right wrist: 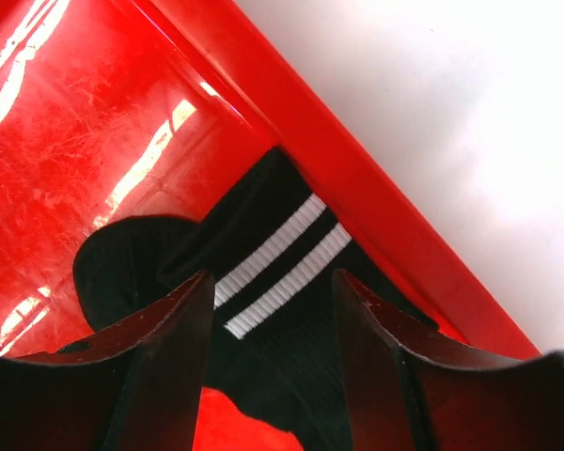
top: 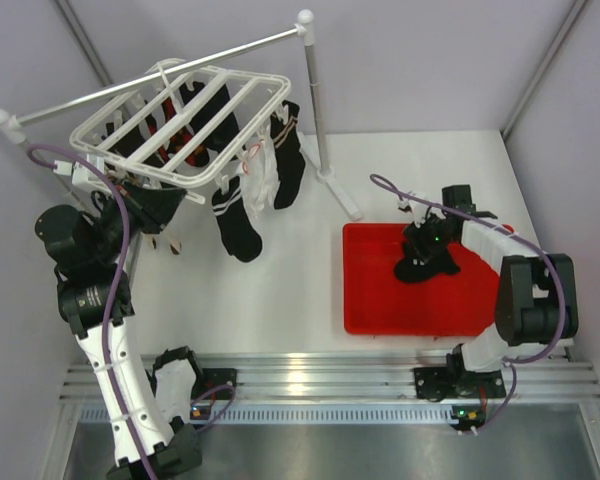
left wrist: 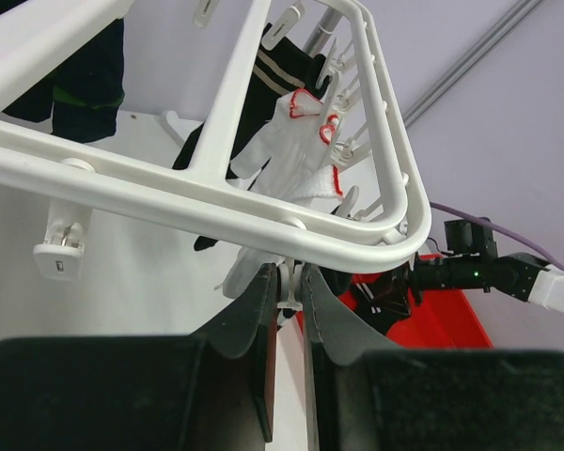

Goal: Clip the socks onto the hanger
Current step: Pick up the sock from the bin, then clamp the sock onto the hanger.

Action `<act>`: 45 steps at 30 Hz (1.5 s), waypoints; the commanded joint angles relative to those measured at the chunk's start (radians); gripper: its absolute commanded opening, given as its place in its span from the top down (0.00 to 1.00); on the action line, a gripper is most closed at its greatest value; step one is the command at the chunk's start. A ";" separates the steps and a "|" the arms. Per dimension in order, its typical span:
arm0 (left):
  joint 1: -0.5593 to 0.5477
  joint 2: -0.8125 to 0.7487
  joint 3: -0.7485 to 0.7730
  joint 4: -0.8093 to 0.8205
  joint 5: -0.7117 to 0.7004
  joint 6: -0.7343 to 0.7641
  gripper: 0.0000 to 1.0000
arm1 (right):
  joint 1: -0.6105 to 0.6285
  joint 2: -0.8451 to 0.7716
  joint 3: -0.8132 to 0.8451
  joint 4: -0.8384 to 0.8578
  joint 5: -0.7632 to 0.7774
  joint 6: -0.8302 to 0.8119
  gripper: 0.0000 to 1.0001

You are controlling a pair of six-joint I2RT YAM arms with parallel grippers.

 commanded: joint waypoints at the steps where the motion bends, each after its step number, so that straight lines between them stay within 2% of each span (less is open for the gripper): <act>1: 0.000 -0.008 -0.005 0.058 0.012 0.010 1.00 | -0.001 0.016 0.030 0.061 -0.037 -0.021 0.48; 3: 0.000 -0.008 -0.003 0.058 0.012 0.010 1.00 | -0.001 0.028 0.011 0.098 -0.029 -0.022 0.48; 6: 0.000 -0.003 -0.003 0.059 0.010 0.010 1.00 | 0.002 0.043 -0.032 0.141 -0.006 -0.024 0.53; 7: 0.001 0.002 -0.002 0.059 0.012 0.010 1.00 | 0.002 0.054 -0.008 0.110 -0.014 -0.026 0.59; 10: 0.000 0.008 0.000 0.058 0.007 0.004 1.00 | -0.001 0.092 0.021 0.083 -0.003 -0.016 0.64; 14: 0.000 0.006 0.005 0.058 0.006 0.007 1.00 | -0.001 0.146 0.047 0.014 0.005 -0.035 0.64; 15: 0.001 0.003 0.005 0.058 0.006 0.014 1.00 | -0.001 0.148 0.049 0.004 0.002 -0.042 0.69; 17: 0.000 -0.003 0.008 0.056 0.006 0.022 1.00 | -0.001 0.126 0.035 -0.006 -0.017 -0.039 0.93; 18: 0.000 -0.004 0.008 0.058 0.004 0.022 1.00 | -0.001 0.111 0.032 -0.009 -0.024 -0.030 0.93; 19: 0.000 -0.004 0.009 0.056 0.004 0.022 1.00 | -0.001 0.094 0.029 -0.014 -0.040 -0.021 1.00; 24: 0.001 -0.006 0.006 0.053 0.010 0.019 1.00 | -0.037 -0.067 0.027 -0.077 -0.101 0.010 1.00; 29: 0.000 -0.008 0.003 0.055 0.012 0.013 1.00 | -0.136 -0.202 0.082 -0.221 -0.138 -0.024 1.00; 35: 0.000 -0.009 0.002 0.053 0.015 0.016 1.00 | -0.258 -0.286 0.159 -0.403 -0.127 -0.147 1.00; 38: 0.001 -0.011 0.000 0.055 0.018 0.013 1.00 | -0.284 -0.297 0.214 -0.451 -0.040 -0.194 1.00; 40: 0.000 -0.012 0.002 0.055 0.016 0.015 1.00 | -0.259 -0.299 0.227 -0.451 0.018 -0.207 1.00; 41: 0.000 -0.012 0.002 0.055 0.015 0.016 1.00 | -0.233 -0.299 0.218 -0.442 0.099 -0.202 1.00; 43: 0.000 -0.014 0.000 0.053 0.012 0.018 1.00 | -0.116 -0.302 0.151 -0.370 0.236 -0.159 1.00; 45: 0.000 -0.014 -0.002 0.053 0.010 0.022 1.00 | 0.015 -0.299 0.103 -0.291 0.281 -0.081 1.00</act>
